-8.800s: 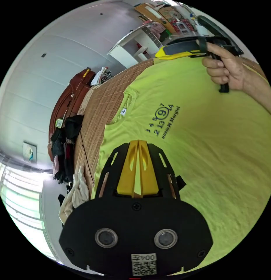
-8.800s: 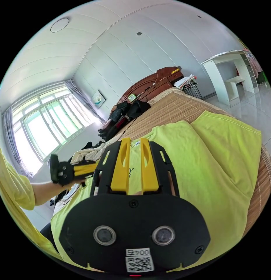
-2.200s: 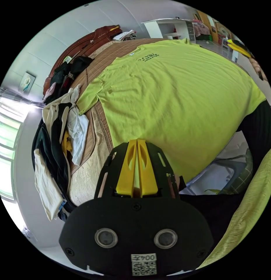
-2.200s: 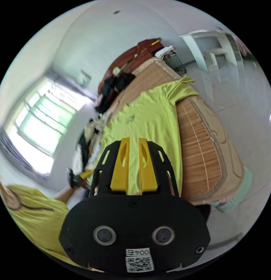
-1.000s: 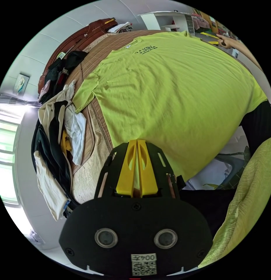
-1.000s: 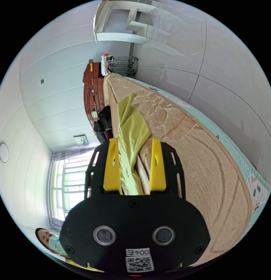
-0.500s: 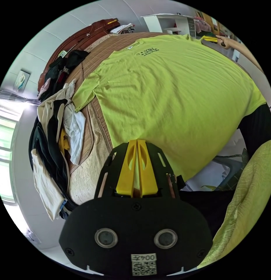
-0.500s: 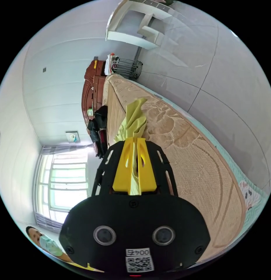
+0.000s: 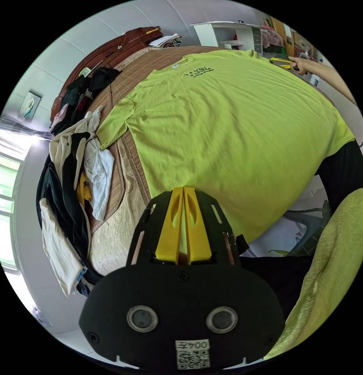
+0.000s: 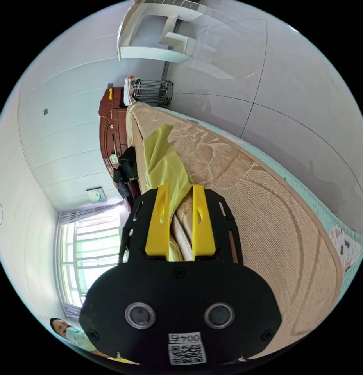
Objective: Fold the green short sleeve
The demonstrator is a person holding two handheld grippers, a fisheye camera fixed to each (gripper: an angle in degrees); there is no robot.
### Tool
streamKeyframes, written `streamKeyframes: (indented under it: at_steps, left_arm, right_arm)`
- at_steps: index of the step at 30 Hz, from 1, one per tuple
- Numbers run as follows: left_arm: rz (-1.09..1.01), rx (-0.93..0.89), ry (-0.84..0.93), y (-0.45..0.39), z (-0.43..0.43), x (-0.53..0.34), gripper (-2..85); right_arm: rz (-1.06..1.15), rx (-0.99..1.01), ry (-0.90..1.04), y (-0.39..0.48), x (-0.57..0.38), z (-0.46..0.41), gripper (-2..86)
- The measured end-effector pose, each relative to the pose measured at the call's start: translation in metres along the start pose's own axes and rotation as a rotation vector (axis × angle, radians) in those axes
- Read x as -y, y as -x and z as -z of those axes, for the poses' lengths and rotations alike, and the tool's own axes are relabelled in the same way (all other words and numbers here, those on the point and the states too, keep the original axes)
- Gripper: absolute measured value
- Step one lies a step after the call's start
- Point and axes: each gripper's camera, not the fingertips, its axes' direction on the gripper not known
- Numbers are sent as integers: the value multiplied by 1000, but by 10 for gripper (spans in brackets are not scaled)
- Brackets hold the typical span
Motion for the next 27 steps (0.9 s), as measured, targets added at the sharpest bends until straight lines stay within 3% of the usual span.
streamKeyframes:
  at_steps: [5,8,11,16,19,22,27]
  left_arm:
    - [-3,11,7,-1,0,-2,1]
    - [-5,12,6,0,-1,-5,1]
    - [-5,13,0,0,-1,-9,1]
    - [0,18,-13,0,-1,-15,1]
    - [9,17,-26,1,-1,-20,2]
    - [17,13,-35,2,-1,-24,2]
    - [16,14,-45,3,-2,-29,1]
  right_arm:
    - [8,43,-43,38,-3,14,25]
    - [90,-23,-86,106,-11,23,5]
    - [315,-165,-88,219,-31,12,-1]
    - [993,-664,7,444,-147,-88,-1]
    - [1376,-978,72,506,-248,-179,2]
    - [1670,-1249,116,506,-335,-269,7]
    - [1763,-1498,142,459,-377,-345,35]
